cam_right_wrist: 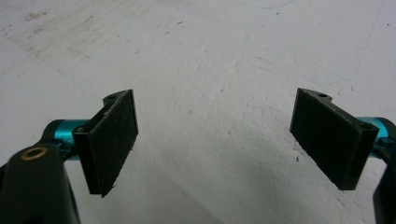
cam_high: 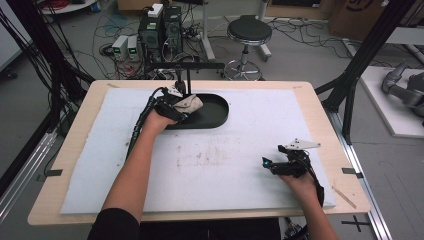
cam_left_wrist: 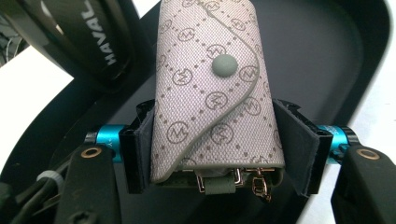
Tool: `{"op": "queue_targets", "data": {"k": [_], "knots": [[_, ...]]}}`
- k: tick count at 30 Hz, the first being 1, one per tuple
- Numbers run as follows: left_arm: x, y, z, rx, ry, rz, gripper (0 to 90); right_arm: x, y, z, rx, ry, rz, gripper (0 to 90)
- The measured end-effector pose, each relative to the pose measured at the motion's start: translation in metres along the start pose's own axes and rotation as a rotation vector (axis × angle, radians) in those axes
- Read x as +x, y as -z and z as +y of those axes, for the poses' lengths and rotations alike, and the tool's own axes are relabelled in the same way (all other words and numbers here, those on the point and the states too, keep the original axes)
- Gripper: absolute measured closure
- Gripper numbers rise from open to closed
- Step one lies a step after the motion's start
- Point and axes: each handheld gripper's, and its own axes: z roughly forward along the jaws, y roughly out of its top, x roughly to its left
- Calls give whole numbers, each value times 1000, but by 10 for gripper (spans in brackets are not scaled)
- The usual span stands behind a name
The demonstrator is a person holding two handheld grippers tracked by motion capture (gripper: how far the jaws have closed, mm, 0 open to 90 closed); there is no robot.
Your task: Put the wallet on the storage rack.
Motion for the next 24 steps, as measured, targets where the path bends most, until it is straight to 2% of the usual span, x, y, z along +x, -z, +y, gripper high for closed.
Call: {"op": "queue_targets", "data": {"k": [8,14,16,24], "knots": [[1,-12,-1,55,7,2,361,0,0,0,-2,1,1,155],[1,-15,-2,77,42,8,327,0,0,0,-2,2,-1,155],[0,-14,-1,78,54,28,315,0,0,0,-3,4,-1,155],[1,3,2,33,71,25,238,0,0,0,-1,7,1,155]]}}
